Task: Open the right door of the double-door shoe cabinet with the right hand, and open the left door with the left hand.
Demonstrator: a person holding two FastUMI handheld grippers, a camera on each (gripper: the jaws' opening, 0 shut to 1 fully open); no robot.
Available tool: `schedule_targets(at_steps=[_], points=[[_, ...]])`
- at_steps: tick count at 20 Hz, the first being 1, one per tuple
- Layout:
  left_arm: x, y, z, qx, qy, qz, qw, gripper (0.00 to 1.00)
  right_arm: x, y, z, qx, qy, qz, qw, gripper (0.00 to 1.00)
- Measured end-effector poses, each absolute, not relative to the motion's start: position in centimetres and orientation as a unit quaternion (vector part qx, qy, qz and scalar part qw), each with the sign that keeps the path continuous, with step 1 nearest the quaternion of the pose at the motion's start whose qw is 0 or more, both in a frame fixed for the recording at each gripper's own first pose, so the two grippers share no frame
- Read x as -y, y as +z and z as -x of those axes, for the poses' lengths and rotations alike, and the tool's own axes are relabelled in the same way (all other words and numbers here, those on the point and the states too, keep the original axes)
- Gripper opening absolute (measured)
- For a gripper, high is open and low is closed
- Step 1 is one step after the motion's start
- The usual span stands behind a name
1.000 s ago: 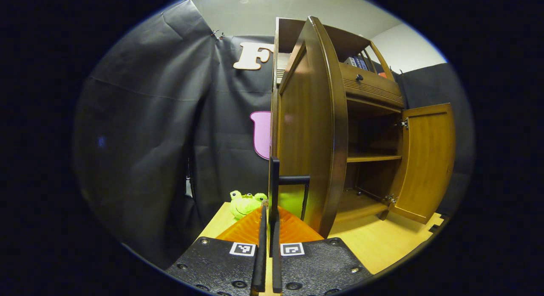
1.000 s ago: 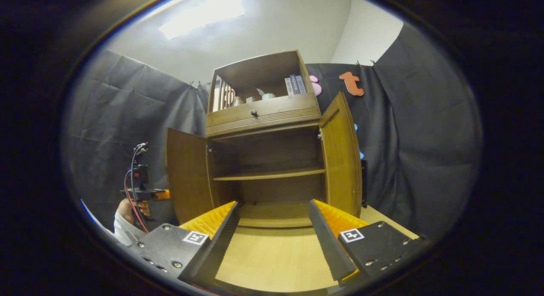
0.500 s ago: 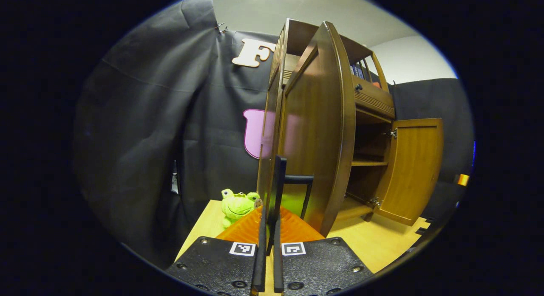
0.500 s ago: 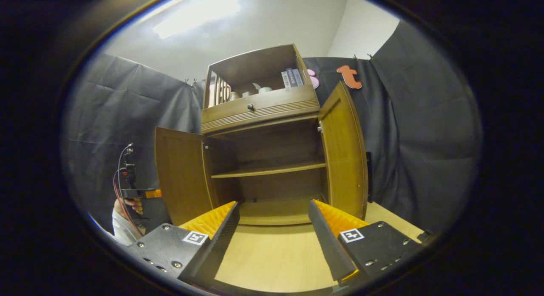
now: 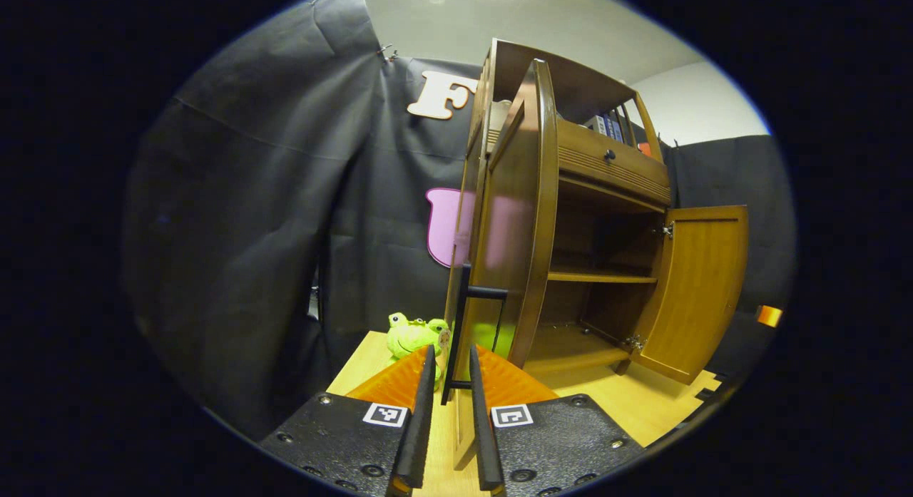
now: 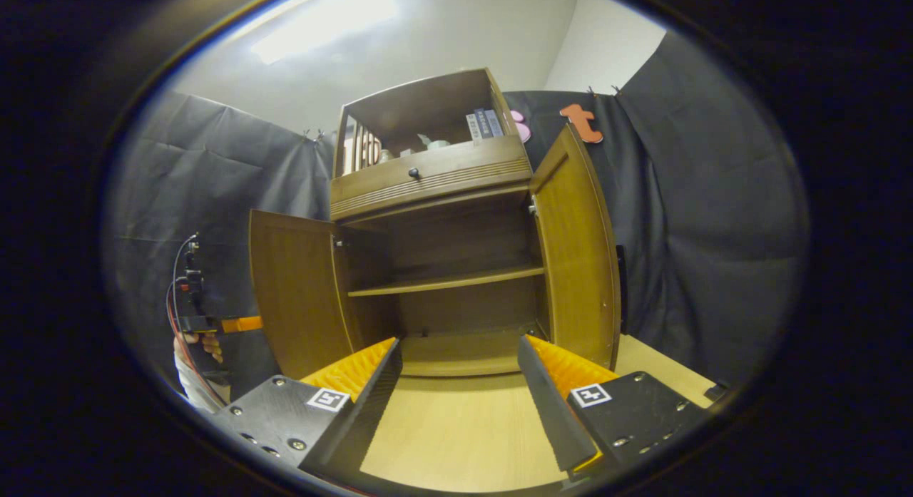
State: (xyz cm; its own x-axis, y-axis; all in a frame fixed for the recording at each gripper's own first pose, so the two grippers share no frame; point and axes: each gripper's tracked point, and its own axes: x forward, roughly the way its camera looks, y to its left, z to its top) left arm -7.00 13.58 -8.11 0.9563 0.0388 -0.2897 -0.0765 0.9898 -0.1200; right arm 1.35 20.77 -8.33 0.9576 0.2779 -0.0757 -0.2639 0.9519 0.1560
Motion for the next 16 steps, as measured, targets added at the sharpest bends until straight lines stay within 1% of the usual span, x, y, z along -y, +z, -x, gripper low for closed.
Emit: schedule_targets(at_steps=[1, 3, 5, 6, 7, 8, 9, 10, 11, 12, 16], points=[[-13.7, -7.7, 7.2, -0.137, 0.034, 0.064, 0.988, 0.22, -20.8, -8.3, -1.4, -0.048, 0.137, -0.071, 0.987, 0.97], [-14.2, -7.2, 7.8, -0.132, 0.05, 0.058, 0.988, 0.5, -20.9, -8.2, -1.3, -0.044, 0.14, -0.068, 0.987, 0.97], [-14.3, -6.4, 8.3, -0.122, 0.063, 0.054, 0.989, 0.47, -20.9, -8.0, -1.1, -0.037, 0.148, -0.066, 0.986, 0.96], [-14.3, -5.5, 8.4, -0.107, 0.068, 0.051, 0.991, 0.58, -20.7, -8.0, -1.0, -0.035, 0.147, -0.067, 0.986, 0.97], [-14.5, -4.7, 8.7, -0.098, 0.077, 0.044, 0.991, 0.64, -20.5, -7.8, -1.0, -0.032, 0.146, -0.069, 0.986, 0.97], [-14.4, -4.2, 9.0, -0.089, 0.082, 0.038, 0.992, 0.71, -20.4, -7.7, -1.1, -0.03, 0.146, -0.071, 0.986, 0.94], [-13.9, -3.4, 9.1, -0.079, 0.081, 0.033, 0.993, 0.78, -20.3, -7.4, -1.4, -0.028, 0.145, -0.073, 0.986, 0.97], [-13.1, -2.8, 9.2, -0.072, 0.077, 0.03, 0.994, 0.85, -20.1, -7.3, -1.7, -0.026, 0.143, -0.076, 0.986, 0.97], [-12.3, -2.4, 9.3, -0.069, 0.075, 0.027, 0.994, 0.87, -20.0, -7.2, -2.0, -0.026, 0.143, -0.077, 0.986, 0.96], [-11.5, -2.2, 9.4, -0.069, 0.074, 0.025, 0.995, 0.92, -19.8, -7.2, -2.2, -0.026, 0.143, -0.077, 0.986, 0.96], [-8.0, -1.2, 8.8, -0.066, 0.062, 0.008, 0.996, 0.92, -19.0, -7.0, -2.9, -0.024, 0.136, -0.07, 0.988, 0.97]])
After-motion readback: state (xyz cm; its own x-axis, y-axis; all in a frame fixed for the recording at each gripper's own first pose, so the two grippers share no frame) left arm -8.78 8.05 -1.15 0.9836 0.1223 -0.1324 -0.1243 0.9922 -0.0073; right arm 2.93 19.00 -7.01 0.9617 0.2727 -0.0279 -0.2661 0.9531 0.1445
